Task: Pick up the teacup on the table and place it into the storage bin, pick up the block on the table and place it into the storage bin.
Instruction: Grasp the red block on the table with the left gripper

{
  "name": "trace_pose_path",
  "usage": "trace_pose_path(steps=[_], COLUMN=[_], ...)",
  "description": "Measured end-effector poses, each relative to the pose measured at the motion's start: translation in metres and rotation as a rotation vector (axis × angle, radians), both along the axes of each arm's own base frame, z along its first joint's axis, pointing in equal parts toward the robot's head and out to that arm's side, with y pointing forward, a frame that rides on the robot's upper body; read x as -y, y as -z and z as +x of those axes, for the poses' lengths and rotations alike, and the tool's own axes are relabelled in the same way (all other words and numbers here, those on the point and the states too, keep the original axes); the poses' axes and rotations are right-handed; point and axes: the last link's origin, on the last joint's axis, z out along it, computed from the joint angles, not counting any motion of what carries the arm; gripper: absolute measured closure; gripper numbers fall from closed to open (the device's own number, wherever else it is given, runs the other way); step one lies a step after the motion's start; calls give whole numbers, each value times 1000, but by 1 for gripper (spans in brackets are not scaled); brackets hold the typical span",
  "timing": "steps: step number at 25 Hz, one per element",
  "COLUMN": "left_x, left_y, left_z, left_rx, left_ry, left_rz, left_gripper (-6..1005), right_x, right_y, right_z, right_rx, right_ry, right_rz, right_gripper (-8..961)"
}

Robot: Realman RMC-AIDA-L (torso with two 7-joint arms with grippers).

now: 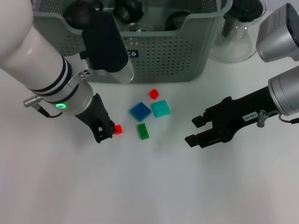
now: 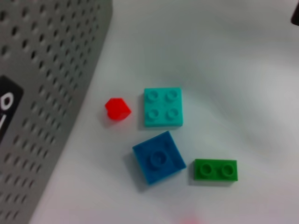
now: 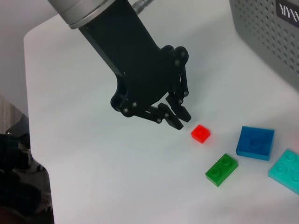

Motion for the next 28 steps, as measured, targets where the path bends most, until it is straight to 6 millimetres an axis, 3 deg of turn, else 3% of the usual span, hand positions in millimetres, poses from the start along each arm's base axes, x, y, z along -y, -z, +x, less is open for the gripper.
trace_pose_path(steps=[8,25,28], left_x=[-4,-24,-24], left_y=[3,18,20], left_z=[10,15,14], left_rx=[10,-102,-99], left_ry=[-6,-89,-95], left_rz=[-3,-17,-14], left_gripper=[928,336,340], right_x=[0,-4,-4], right_y=[-1,-2,-2], right_z=[-1,-8,-8], right_rx=[1,12,13], right_ry=[-2,-13,-13], right_rz=[-2,-13,-13], right_gripper=[297,298,298])
